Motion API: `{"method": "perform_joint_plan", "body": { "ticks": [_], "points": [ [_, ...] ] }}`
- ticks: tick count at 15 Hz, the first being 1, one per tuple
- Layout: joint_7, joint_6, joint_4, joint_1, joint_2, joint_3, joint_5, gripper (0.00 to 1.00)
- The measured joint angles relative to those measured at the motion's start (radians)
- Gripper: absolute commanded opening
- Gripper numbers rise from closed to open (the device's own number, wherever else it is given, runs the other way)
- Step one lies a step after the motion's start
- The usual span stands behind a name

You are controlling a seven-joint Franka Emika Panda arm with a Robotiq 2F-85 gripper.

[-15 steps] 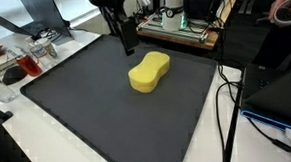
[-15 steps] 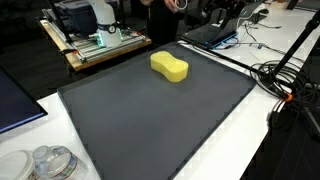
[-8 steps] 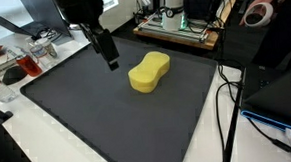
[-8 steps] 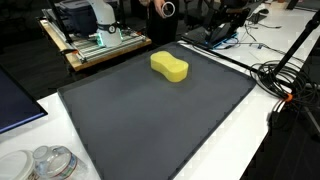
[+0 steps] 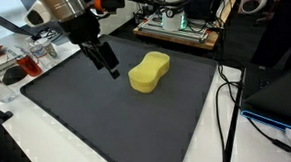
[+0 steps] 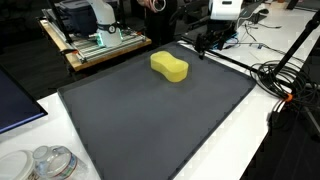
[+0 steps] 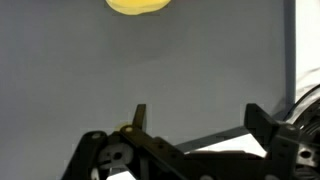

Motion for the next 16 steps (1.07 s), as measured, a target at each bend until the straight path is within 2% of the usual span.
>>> {"method": "perform_joint_plan", "body": {
  "ticks": [3, 6, 13, 16],
  "points": [
    [-0.119, -0.01, -0.111, -0.014, -0.061, 0.011, 0.051, 1.0],
    [-0.153, -0.054, -0.17, -0.017, -0.113, 0.009, 0.056, 1.0],
    [-0.154, -0.06, -0.159, -0.015, -0.1, 0.007, 0.056, 1.0],
    [-0.154, -0.154, -0.076, -0.022, -0.061, 0.002, 0.057, 1.0]
  ]
}}
